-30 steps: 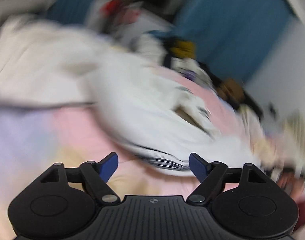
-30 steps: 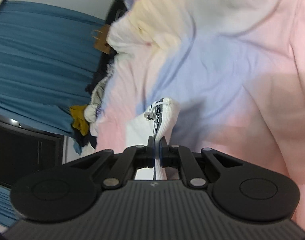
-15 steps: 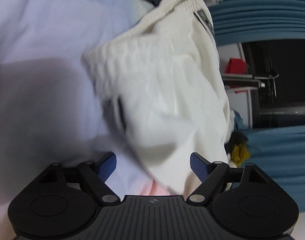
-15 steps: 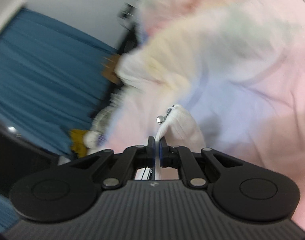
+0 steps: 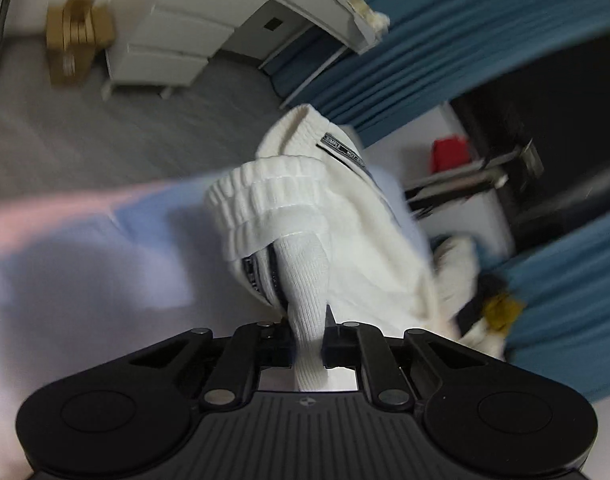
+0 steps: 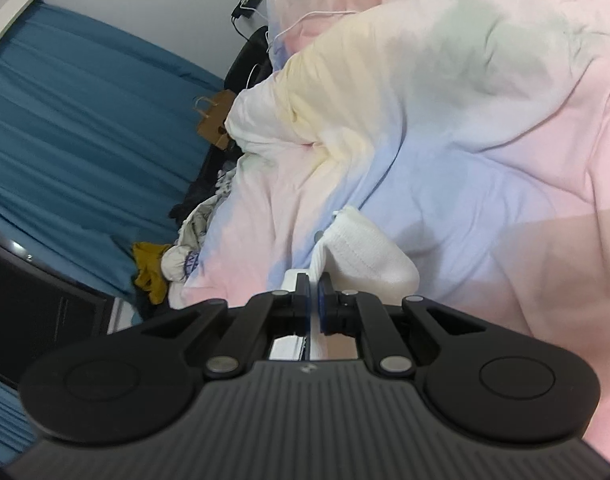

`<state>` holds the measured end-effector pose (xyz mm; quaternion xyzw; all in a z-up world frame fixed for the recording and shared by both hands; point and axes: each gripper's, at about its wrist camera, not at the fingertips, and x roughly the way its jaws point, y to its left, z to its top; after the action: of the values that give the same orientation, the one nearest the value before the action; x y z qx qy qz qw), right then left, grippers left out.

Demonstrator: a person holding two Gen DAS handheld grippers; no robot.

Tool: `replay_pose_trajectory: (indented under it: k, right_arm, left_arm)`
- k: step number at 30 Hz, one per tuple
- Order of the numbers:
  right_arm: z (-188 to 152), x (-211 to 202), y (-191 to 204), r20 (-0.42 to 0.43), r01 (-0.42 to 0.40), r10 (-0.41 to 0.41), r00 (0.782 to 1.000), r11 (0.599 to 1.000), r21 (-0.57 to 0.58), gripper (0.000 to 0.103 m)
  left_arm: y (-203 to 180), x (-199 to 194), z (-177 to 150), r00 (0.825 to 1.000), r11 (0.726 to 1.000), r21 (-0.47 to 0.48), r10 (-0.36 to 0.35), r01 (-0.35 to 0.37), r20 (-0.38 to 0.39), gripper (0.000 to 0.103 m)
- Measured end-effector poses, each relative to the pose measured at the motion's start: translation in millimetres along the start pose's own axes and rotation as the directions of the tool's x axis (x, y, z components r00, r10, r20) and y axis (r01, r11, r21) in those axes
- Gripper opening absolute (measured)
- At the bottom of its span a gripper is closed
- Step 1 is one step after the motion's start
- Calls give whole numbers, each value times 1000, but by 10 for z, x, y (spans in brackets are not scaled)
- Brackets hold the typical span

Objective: Fold clothes
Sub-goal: 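Lift the pants with both grippers and fold the leg over toward the waistband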

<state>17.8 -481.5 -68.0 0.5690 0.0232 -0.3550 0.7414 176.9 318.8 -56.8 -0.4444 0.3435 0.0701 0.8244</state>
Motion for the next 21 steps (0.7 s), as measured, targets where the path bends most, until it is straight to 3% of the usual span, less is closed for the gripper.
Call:
replay_pose_trajectory:
  k: [5, 7, 10, 14, 19, 21]
  right_arm:
    - [-5, -177, -78, 21, 30, -31, 999, 998, 52, 7]
    - [-17, -236, -124, 32, 84, -86, 996, 995, 54, 7]
    - [-48, -155, -258, -27, 224, -222, 975, 972, 68, 7]
    - [-64, -70, -478, -99, 297, -285, 953, 944, 144, 7]
    - [-53, -118, -512, -107, 303, -288, 952, 937, 173, 8]
    - [-36, -152, -511, -102, 302, -287, 952, 935, 187, 10]
  left_arm:
    - [-19, -223, -15, 999, 999, 30, 33, -32, -34, 11]
    - [63, -267, -36, 997, 998, 34, 58, -57, -42, 11]
    - [252, -169, -83, 990, 993, 20, 116, -115, -76, 12]
    - [479, 28, -186, 977, 984, 47, 179, -175, -117, 15]
    - [525, -28, -257, 977, 975, 123, 197, -186, -81, 33]
    - [471, -143, -270, 977, 967, 162, 207, -196, -56, 51]
